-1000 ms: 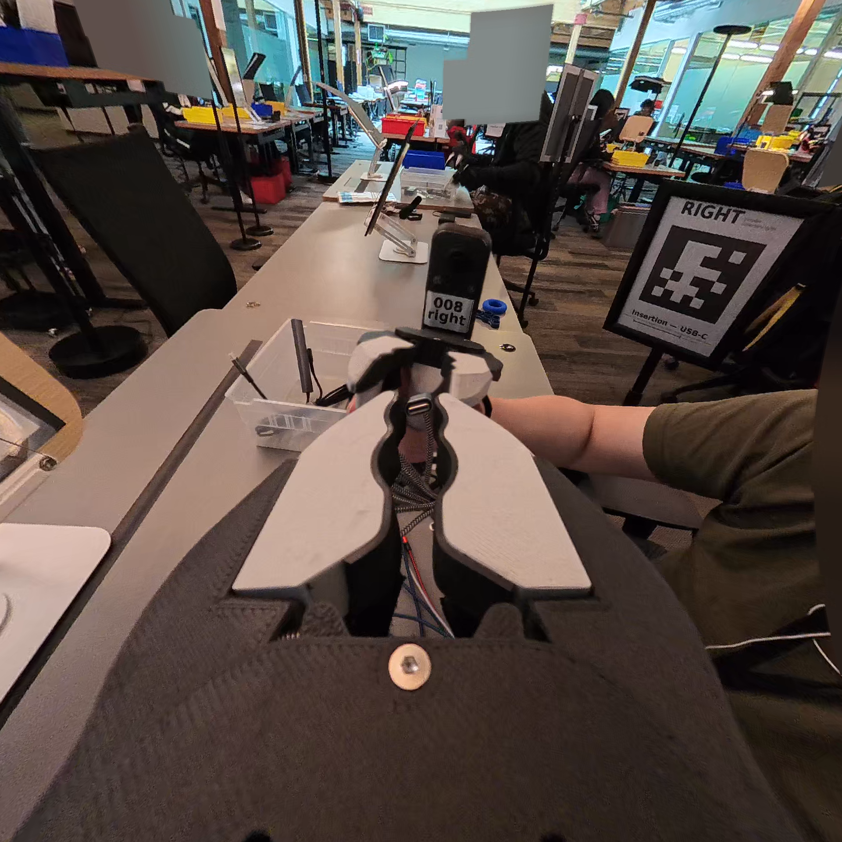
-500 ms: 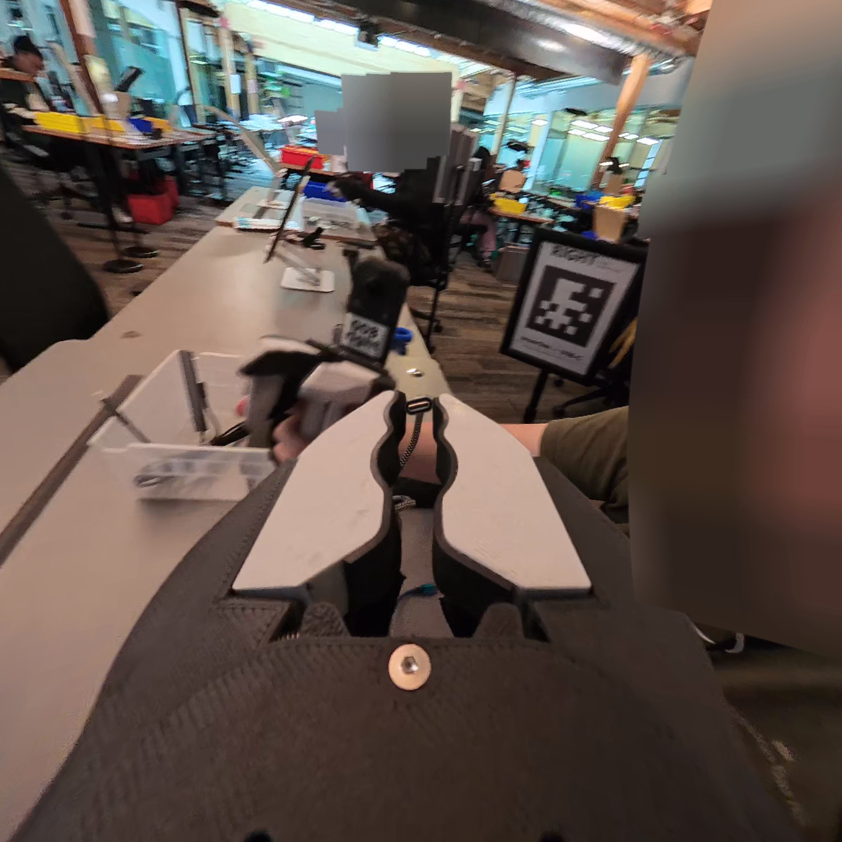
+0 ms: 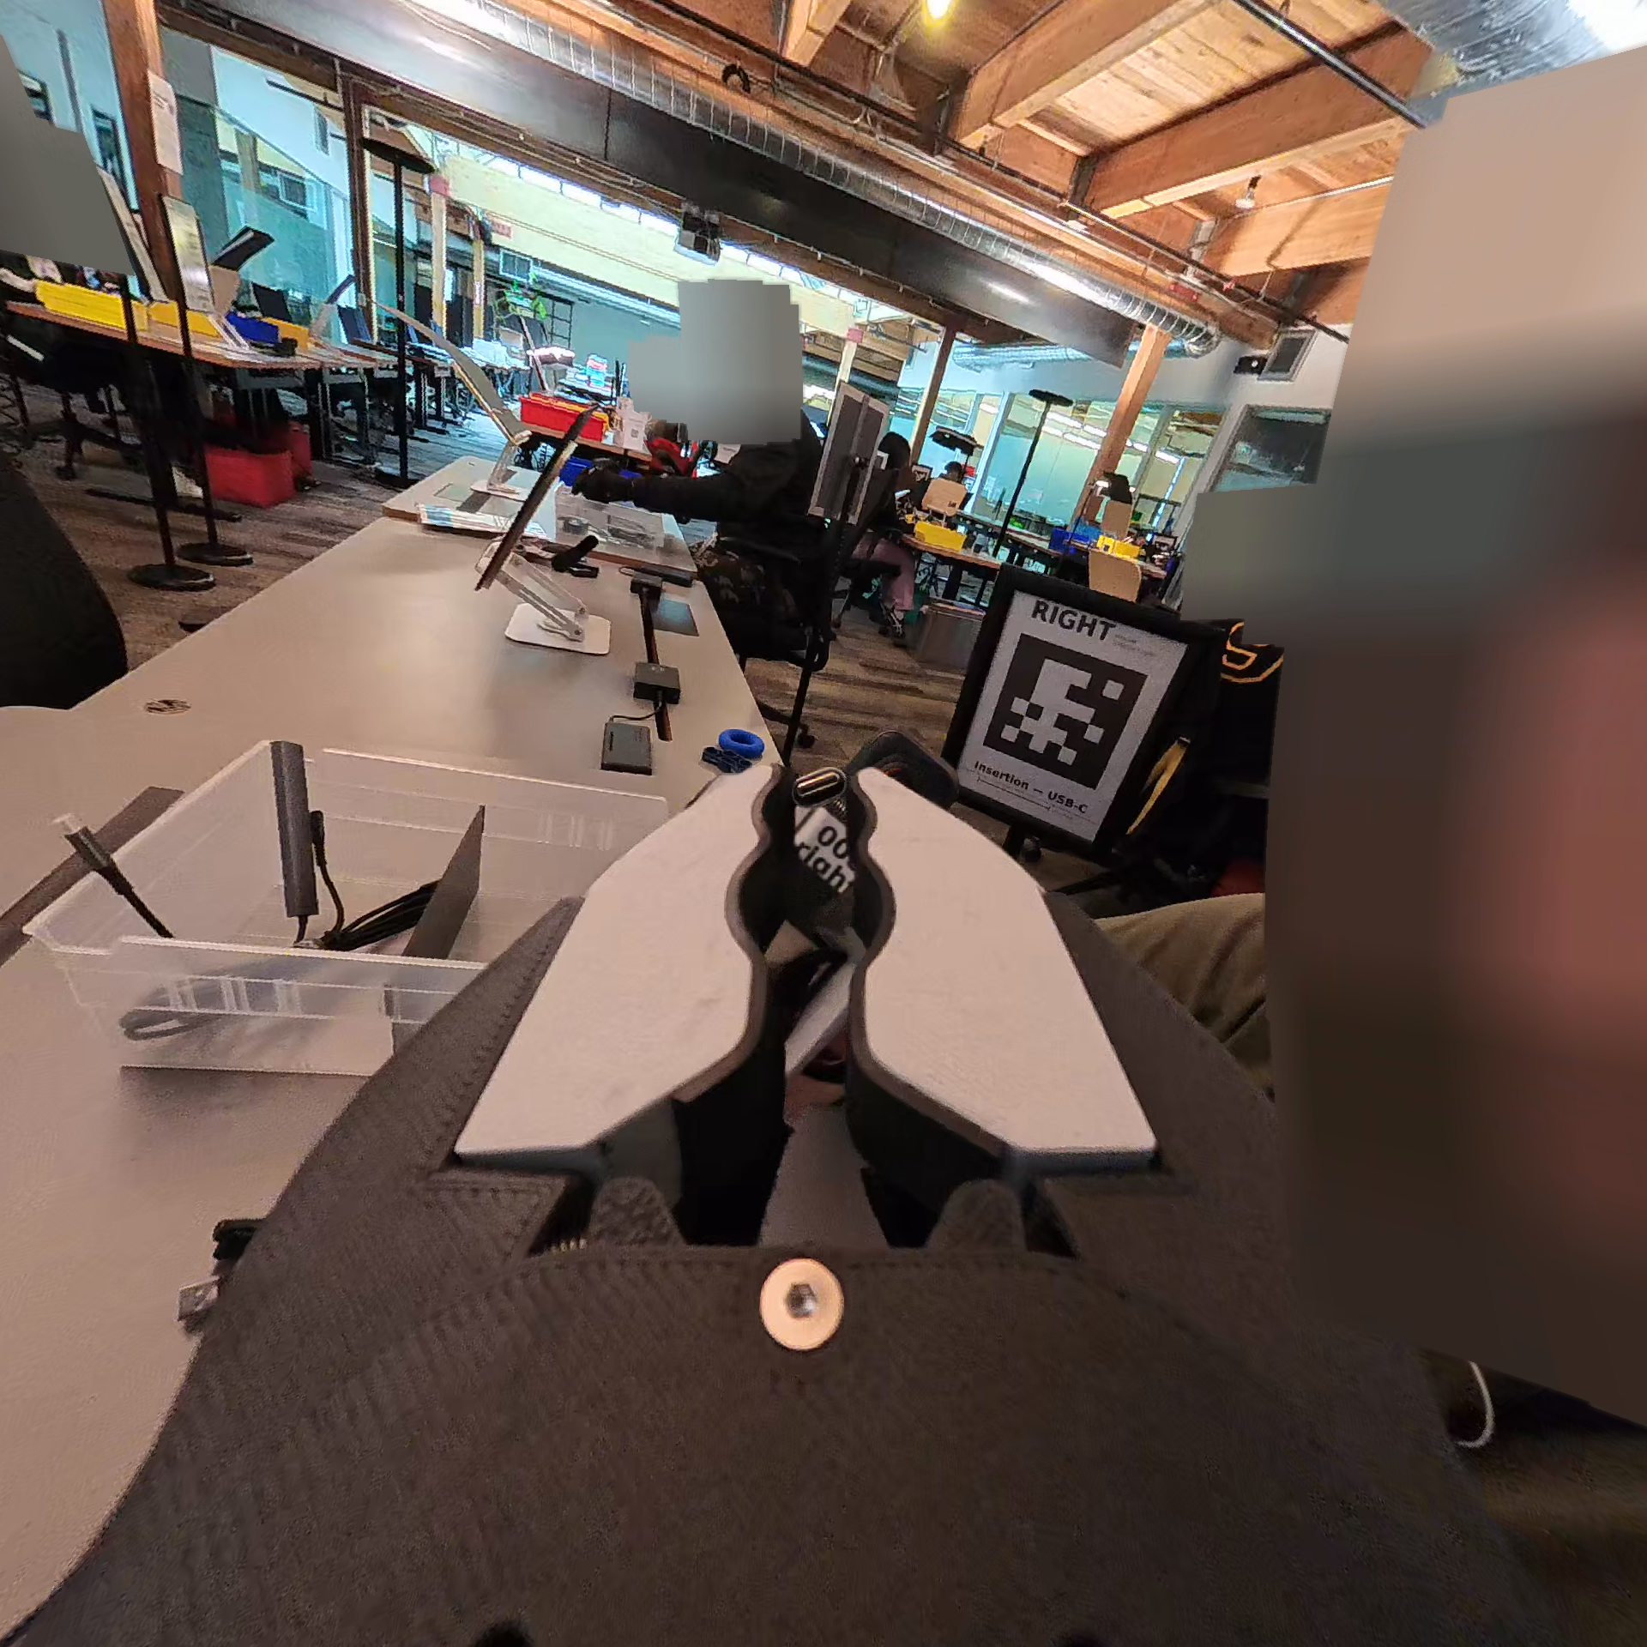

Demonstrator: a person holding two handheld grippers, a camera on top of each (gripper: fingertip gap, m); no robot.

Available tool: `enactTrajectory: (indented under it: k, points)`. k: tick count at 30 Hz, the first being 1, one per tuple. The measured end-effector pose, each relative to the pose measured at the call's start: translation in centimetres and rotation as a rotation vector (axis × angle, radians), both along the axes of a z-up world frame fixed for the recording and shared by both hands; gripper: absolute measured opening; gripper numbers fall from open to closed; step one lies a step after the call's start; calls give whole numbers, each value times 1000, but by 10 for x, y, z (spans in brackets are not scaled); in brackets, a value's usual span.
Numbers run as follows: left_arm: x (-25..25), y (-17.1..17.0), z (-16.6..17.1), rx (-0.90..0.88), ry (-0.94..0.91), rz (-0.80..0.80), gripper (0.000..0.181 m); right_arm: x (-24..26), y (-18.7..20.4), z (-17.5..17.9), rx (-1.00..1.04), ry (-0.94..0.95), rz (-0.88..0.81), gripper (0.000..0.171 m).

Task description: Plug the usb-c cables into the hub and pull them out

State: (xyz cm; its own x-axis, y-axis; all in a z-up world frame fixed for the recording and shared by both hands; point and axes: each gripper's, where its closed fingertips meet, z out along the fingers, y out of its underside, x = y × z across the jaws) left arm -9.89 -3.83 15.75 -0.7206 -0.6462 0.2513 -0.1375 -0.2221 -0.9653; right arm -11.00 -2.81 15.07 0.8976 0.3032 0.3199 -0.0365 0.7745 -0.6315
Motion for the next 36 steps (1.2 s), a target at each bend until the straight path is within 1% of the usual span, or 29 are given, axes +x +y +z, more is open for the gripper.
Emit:
enactTrajectory:
  k: [1, 5, 9, 12, 13, 15, 16, 17, 22, 24, 28, 29, 30, 34, 35, 36]
  points:
    - [1, 0, -1, 3, 0, 1, 10, 0, -4, 3, 10, 8, 10, 29]
    - [-1, -1, 1, 26, -31, -4, 9, 3, -8, 7, -12, 33, 57, 18]
    - [-3, 0, 2, 83, -70, 20, 9, 4, -7, 9, -61, 74, 148, 15]
    - [-3, 2, 2, 94, -74, 28, 10, 6, -5, 9, -82, 88, 153, 13]
    - [-3, 3, 2, 96, -76, 28, 10, 6, -4, 9, -87, 89, 150, 7]
    - [-3, 2, 1, 105, -84, 20, 10, 7, -4, 9, -94, 97, 167, 6]
    - [-4, 2, 2, 112, -94, 17, 9, 7, -5, 10, -96, 106, 185, 5]
    - [-4, 1, 1, 119, -99, 14, 9, 7, -6, 11, -98, 115, 196, 9]
    - [-5, 4, -1, 162, -100, 32, 9, 8, -3, 10, -124, 147, 219, 8]
    - [-4, 4, -2, 180, -102, 41, 9, 9, -2, 10, -139, 175, 252, 5]
    - [-5, 6, -3, 222, -118, 55, 9, 8, 0, 10, -190, 224, 341, 9]
    - [-6, 7, -3, 238, -123, 62, 9, 8, 1, 10, -206, 237, 365, 5]
    - [-6, 8, -3, 256, -126, 71, 9, 8, 2, 10, -221, 251, 391, 9]
    - [-7, 13, -6, 362, -158, 123, 9, 7, 7, 9, -281, 299, 488, 11]
    - [-7, 14, -7, 395, -170, 139, 9, 7, 8, 8, -296, 307, 503, 5]
    - [-8, 15, -8, 429, -184, 154, 9, 6, 9, 8, -312, 313, 515, 11]
